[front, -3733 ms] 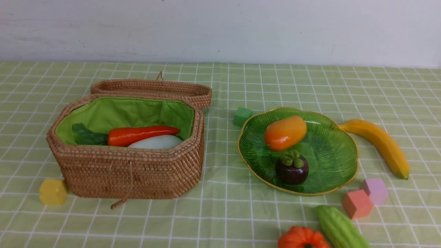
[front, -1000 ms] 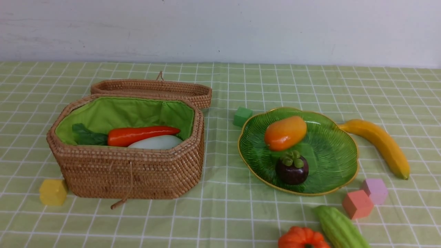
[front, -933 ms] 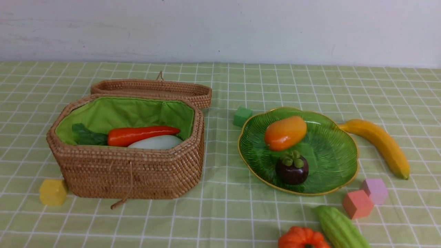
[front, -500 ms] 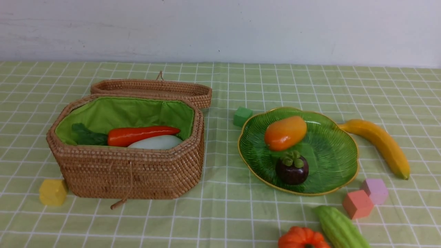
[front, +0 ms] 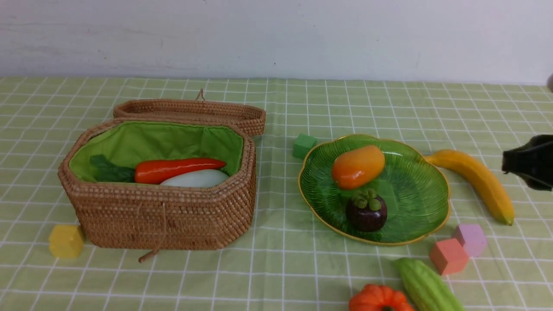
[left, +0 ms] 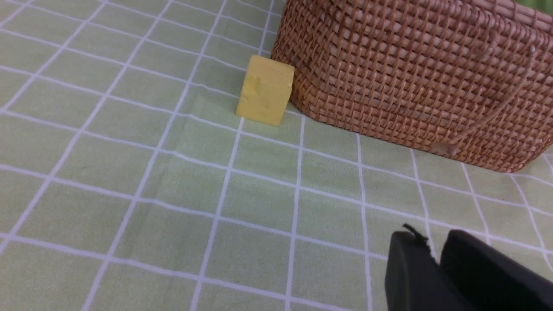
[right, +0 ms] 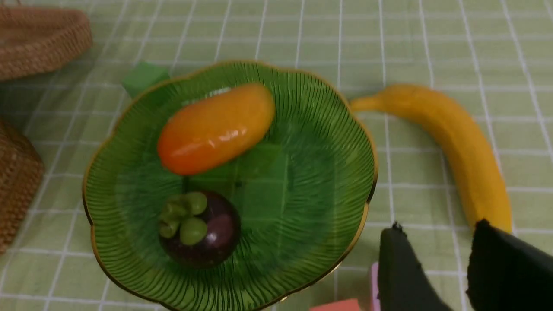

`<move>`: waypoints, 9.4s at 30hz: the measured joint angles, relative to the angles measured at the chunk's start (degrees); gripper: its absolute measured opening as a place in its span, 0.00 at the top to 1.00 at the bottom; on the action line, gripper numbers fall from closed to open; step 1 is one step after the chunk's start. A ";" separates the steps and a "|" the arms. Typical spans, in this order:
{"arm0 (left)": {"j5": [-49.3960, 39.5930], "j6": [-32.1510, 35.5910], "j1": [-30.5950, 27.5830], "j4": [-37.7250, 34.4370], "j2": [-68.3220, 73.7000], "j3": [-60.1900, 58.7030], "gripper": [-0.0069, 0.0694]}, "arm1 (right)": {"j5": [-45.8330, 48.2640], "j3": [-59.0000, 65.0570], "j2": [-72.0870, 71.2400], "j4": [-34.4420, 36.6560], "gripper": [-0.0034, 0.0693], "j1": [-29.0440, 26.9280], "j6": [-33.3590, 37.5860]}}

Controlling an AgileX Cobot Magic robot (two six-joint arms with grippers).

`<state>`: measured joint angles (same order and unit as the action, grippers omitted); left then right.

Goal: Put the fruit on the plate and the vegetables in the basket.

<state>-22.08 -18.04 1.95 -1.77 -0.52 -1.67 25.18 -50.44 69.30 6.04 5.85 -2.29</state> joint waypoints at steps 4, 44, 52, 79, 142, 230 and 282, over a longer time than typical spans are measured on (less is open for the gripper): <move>0.00 0.00 0.00 0.00 0.00 0.00 0.76 | 6.61 -8.93 8.80 -0.42 0.62 -0.11 -0.71; 0.00 0.00 0.00 0.00 0.00 0.00 0.72 | 28.65 -42.13 50.95 5.49 0.52 -13.64 10.83; 0.00 0.00 0.00 0.00 0.00 0.00 0.72 | 28.41 -37.63 35.08 11.24 0.52 -9.07 -1.69; 0.00 0.00 0.00 0.00 0.00 0.00 0.72 | 6.17 -17.17 33.09 3.64 0.03 5.32 -36.01; 0.00 -0.05 0.00 0.00 0.00 0.00 0.72 | 26.01 -40.26 17.86 29.33 0.35 19.55 29.46; 0.00 -0.05 -0.03 0.00 0.00 0.00 0.66 | 23.02 -5.35 21.62 9.30 0.88 24.84 4.83; 0.00 -0.05 -0.03 0.00 0.00 0.00 0.60 | 25.97 -78.21 54.96 1.70 0.11 32.09 2.29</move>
<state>-22.08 -18.08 1.93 -1.77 -0.52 -1.67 51.15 -128.65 124.26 7.74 37.94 0.00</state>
